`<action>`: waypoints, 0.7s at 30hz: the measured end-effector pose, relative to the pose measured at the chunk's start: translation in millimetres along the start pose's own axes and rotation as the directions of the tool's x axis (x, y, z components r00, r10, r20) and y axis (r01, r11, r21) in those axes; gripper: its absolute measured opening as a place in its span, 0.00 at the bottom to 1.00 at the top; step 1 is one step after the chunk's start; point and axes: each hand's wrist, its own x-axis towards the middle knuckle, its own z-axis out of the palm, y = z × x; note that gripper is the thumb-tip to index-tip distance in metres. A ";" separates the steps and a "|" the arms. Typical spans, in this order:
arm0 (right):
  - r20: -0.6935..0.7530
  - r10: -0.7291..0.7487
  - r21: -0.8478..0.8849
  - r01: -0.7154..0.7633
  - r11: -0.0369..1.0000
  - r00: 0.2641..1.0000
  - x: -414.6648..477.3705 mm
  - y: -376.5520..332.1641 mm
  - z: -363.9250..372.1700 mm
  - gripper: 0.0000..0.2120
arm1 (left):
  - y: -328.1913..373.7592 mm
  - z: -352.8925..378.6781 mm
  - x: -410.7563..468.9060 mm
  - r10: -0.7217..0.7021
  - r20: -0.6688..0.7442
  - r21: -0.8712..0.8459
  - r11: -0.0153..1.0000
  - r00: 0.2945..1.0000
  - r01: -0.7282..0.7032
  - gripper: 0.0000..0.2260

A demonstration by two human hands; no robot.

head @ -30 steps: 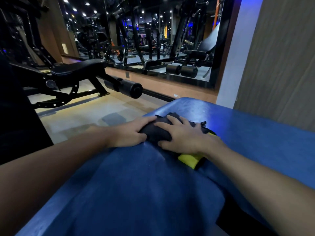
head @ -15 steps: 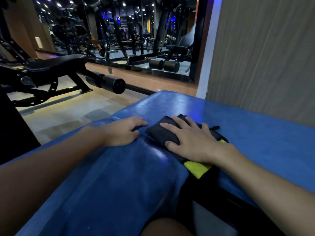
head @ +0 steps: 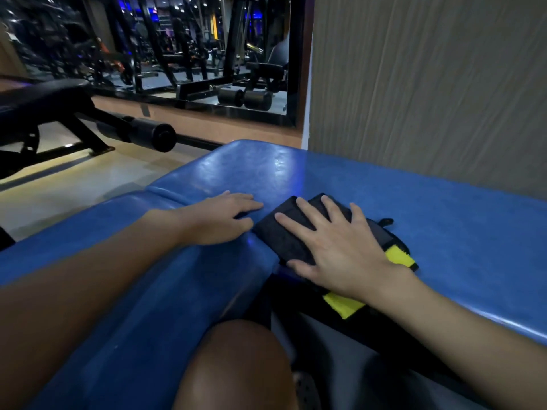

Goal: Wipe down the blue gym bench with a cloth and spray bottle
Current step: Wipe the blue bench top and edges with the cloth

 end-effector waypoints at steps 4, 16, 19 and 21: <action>-0.037 0.073 -0.033 -0.074 0.997 0.997 -13.0 -3.3 4.3 0.39 | 17.9 8.3 -5.2 0.051 0.003 -0.003 0.999 0.999 -0.051 0.31; -0.068 0.195 -0.080 -0.200 0.977 0.978 -46.9 -6.8 6.0 0.40 | 33.5 22.8 3.4 0.024 0.120 0.211 0.976 0.992 -0.049 0.43; -0.089 0.186 -0.078 -0.193 0.978 0.978 -50.1 -5.0 6.6 0.39 | 37.6 21.5 1.9 0.039 0.112 0.203 0.977 0.993 -0.061 0.48; -0.096 0.177 -0.106 -0.187 0.977 0.979 -70.5 5.6 7.7 0.39 | 45.7 26.3 -0.5 0.077 0.092 0.183 0.979 0.993 -0.093 0.52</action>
